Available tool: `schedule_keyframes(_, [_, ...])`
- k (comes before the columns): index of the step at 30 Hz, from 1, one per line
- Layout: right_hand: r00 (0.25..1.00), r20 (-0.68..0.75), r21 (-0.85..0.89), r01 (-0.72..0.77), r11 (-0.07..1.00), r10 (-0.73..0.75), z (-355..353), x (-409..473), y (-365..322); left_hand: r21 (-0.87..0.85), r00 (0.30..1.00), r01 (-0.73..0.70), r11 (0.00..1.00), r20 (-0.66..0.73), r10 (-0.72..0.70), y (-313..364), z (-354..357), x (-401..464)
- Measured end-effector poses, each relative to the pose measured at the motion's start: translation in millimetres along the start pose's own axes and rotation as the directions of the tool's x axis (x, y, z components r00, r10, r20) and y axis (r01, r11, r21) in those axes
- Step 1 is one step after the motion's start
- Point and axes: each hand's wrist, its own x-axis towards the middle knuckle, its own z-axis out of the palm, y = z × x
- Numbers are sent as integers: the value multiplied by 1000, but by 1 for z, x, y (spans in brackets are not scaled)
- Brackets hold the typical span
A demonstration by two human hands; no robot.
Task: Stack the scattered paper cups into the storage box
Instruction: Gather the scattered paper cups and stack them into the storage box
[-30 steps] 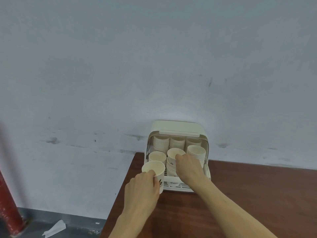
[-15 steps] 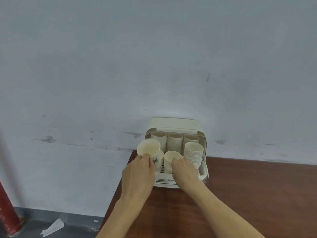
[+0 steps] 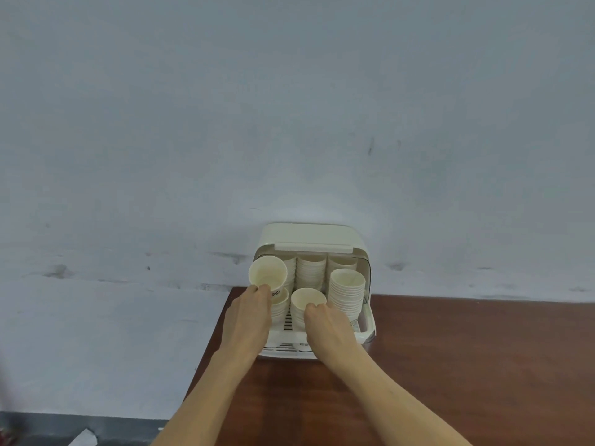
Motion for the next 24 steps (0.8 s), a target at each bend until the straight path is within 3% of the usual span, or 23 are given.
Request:
schedule_keyframes(14, [999, -35, 22, 11, 1000, -10, 7, 1, 4, 157, 989, 5, 988, 146, -28, 2, 28, 4])
schedule_keyframes(24, [996, -93, 21, 14, 1000, -12, 17, 10, 8, -21, 996, 82, 996, 36, -81, 1, 46, -9])
